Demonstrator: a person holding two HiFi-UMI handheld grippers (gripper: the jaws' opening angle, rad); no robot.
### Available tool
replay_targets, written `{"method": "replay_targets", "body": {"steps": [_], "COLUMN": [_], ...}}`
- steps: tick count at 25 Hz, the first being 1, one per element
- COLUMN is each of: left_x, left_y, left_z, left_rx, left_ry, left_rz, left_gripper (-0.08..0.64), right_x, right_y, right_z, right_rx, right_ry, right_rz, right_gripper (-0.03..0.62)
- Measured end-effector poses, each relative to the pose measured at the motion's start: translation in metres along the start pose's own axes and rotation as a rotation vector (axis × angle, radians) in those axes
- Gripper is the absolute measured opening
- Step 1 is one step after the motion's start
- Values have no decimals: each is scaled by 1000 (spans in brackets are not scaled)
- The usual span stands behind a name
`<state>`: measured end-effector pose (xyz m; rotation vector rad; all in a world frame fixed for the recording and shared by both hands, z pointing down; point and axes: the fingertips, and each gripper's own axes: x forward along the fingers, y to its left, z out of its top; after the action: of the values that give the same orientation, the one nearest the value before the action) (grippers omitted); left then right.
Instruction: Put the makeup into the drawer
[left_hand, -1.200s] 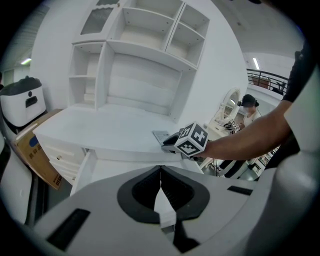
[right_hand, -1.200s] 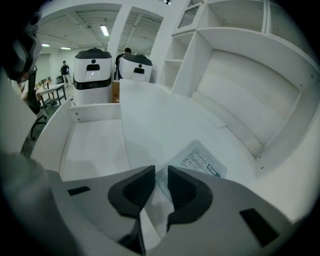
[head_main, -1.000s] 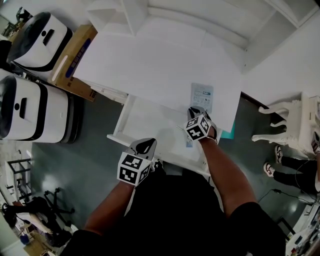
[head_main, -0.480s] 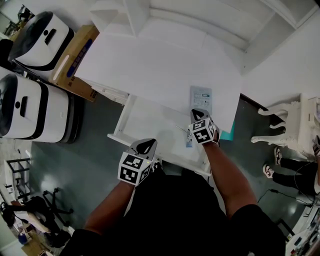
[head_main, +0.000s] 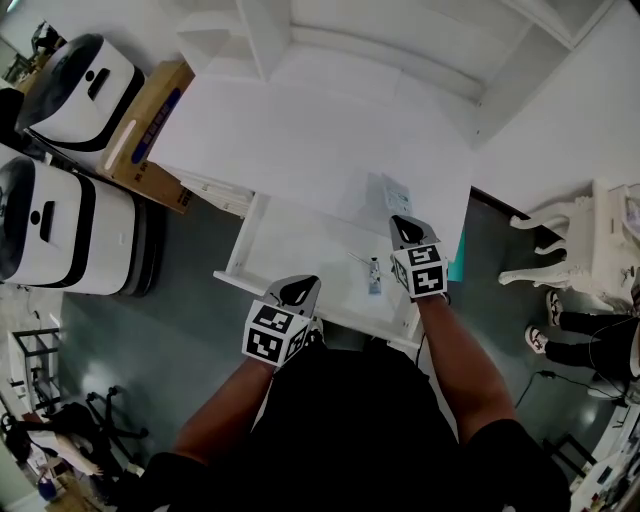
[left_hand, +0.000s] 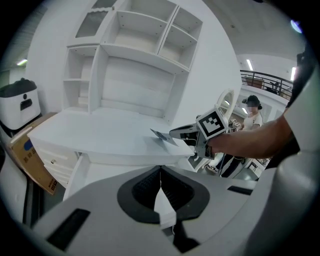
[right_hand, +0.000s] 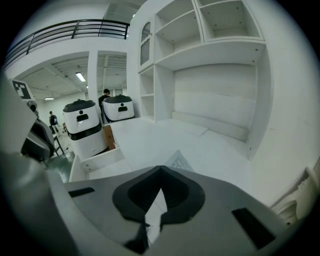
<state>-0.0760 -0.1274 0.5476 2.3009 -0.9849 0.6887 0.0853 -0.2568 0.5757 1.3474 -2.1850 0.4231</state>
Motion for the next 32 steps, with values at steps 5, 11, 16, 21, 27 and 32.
{"method": "replay_targets", "body": {"steps": [5, 11, 16, 21, 27, 32], "left_x": [0, -3, -3, 1, 5, 3], "left_y": [-10, -14, -16, -16, -21, -21], "left_z": [3, -1, 1, 8, 10, 6], "left_rx": [19, 27, 36, 47, 51, 48], "left_ry": [-12, -10, -11, -21, -22, -16], "left_rz": [-16, -14, -16, -19, -20, -18], "left_gripper": [11, 11, 11, 11, 11, 11], "right_x": [-27, -58, -78, -90, -103, -102], "right_y": [-7, -6, -1, 13, 25, 44], "right_z": [15, 23, 21, 13, 2, -11], "right_rx": [105, 212, 265, 254, 291, 292], "right_ry": [-48, -90, -99, -86, -71, -34], "right_rz": [5, 51, 93, 136, 181, 234], "right_gripper": [25, 25, 25, 25, 25, 25]}}
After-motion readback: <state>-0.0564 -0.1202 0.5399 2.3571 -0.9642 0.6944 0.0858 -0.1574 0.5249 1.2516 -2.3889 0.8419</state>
